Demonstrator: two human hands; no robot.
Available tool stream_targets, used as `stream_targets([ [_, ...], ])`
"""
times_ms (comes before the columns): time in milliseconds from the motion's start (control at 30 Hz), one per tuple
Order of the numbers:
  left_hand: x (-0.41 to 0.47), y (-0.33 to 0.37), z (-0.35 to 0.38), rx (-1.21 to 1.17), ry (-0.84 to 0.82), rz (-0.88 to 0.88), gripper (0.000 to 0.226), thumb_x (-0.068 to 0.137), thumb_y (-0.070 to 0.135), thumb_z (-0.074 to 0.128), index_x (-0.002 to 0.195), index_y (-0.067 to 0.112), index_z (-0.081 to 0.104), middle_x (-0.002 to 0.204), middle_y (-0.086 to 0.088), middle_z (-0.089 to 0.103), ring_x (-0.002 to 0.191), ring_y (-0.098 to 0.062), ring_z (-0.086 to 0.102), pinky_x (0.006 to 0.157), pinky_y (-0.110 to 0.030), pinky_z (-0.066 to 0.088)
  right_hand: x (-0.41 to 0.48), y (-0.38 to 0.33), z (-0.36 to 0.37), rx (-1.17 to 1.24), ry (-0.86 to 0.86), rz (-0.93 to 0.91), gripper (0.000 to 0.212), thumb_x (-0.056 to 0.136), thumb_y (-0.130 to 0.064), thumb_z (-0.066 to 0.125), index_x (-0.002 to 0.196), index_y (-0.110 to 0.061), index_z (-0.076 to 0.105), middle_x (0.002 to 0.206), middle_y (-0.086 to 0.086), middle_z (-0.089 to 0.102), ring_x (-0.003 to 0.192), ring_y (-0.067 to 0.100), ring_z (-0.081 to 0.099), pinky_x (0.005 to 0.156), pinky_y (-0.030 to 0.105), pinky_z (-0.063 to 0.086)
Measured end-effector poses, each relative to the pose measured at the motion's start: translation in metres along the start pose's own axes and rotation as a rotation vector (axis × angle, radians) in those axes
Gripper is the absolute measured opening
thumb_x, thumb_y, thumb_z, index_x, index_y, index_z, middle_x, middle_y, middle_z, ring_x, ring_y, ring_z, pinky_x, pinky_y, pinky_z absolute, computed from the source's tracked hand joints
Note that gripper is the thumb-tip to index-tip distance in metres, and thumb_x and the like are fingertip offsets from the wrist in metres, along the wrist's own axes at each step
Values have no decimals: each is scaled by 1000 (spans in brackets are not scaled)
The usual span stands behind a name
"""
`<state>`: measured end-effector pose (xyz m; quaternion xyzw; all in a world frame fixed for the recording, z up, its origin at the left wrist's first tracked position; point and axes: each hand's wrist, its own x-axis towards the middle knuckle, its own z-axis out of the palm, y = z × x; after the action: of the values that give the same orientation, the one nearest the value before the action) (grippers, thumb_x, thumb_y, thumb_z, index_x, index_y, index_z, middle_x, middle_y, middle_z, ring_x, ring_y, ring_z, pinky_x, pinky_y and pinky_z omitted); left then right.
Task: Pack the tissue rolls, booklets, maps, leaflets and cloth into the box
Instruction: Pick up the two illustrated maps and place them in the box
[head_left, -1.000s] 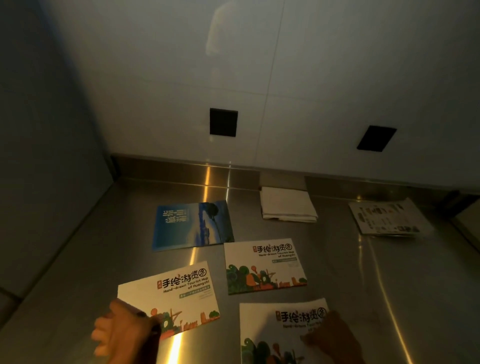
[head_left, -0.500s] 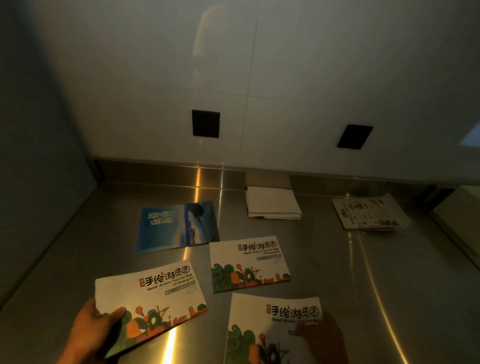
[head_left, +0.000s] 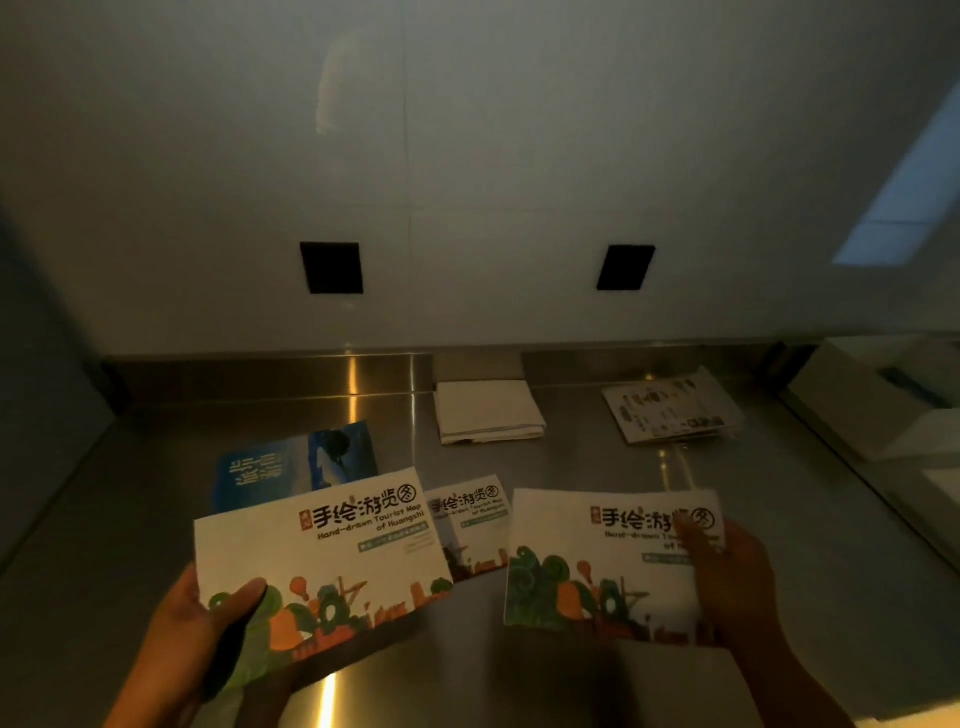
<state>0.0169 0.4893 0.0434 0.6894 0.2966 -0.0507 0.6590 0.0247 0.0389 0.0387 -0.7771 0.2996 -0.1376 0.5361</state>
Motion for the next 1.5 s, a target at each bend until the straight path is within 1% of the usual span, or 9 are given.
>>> stream_targets([
  [133, -25, 14, 54, -29, -77, 69, 48, 82, -4, 62, 127, 6, 48, 82, -4, 61, 72, -18, 57, 62, -30, 42, 15, -4, -37, 47, 51, -55, 9, 89, -31, 59, 83, -25, 60, 76, -2, 70, 64, 14, 69, 50, 26, 52],
  [267, -43, 13, 102, -67, -168, 37, 49, 83, -5, 58, 129, 10, 46, 93, -14, 65, 82, -30, 63, 65, -37, 48, 38, -5, -79, 76, 53, -85, 9, 88, -32, 60, 84, -24, 62, 70, -5, 71, 51, 9, 69, 39, 16, 48],
  [433, -61, 7, 163, -141, -269, -19, 51, 77, -3, 60, 122, 17, 50, 103, -22, 68, 87, -39, 68, 70, -45, 54, 74, -2, -130, 93, 3, -115, 14, 85, -35, 64, 80, -22, 65, 67, 0, 74, 57, 12, 72, 52, 30, 57],
  [567, -68, 5, 197, -216, -281, -46, 61, 65, 3, 66, 123, 19, 52, 107, -25, 68, 95, -44, 65, 80, -53, 53, 97, 0, -159, 81, -33, -149, 14, 86, -32, 64, 81, -19, 63, 69, 1, 75, 55, 10, 72, 47, 24, 53],
  [700, -71, 13, 216, -198, -310, -39, 47, 61, 8, 68, 106, 20, 57, 89, -20, 74, 82, -39, 71, 66, -44, 55, 114, 2, -176, 99, -49, -133, 17, 86, -31, 64, 90, -15, 63, 76, 5, 74, 58, 12, 72, 46, 23, 54],
  [933, -44, 40, 242, -158, -383, -96, 61, 63, 10, 67, 122, 17, 51, 109, -25, 66, 93, -43, 65, 71, -48, 54, 137, 5, -210, 184, 33, -49, 12, 87, -27, 64, 91, -16, 63, 77, 6, 73, 58, 18, 72, 47, 29, 56],
  [1133, -39, 57, 274, -191, -472, -128, 58, 65, 7, 65, 118, 26, 52, 108, -25, 64, 69, -39, 72, 51, -44, 57, 163, 9, -246, 148, 115, -60, 10, 86, -29, 63, 81, -21, 61, 78, 7, 72, 60, 18, 71, 47, 28, 54],
  [1367, -63, 61, 331, -168, -439, -83, 46, 63, 8, 67, 104, 22, 56, 88, -23, 74, 68, -39, 72, 52, -45, 58, 210, 21, -281, 137, 62, -85, 8, 87, -29, 62, 83, -22, 60, 82, 9, 72, 70, 25, 72, 57, 35, 58],
  [1500, -89, 55, 384, -120, -376, -21, 42, 61, 12, 69, 101, 22, 60, 88, -19, 75, 83, -42, 70, 74, -50, 54, 245, 32, -325, 146, 25, -102, 6, 87, -28, 62, 86, -22, 60, 82, 7, 72, 70, 23, 72, 52, 31, 56],
])
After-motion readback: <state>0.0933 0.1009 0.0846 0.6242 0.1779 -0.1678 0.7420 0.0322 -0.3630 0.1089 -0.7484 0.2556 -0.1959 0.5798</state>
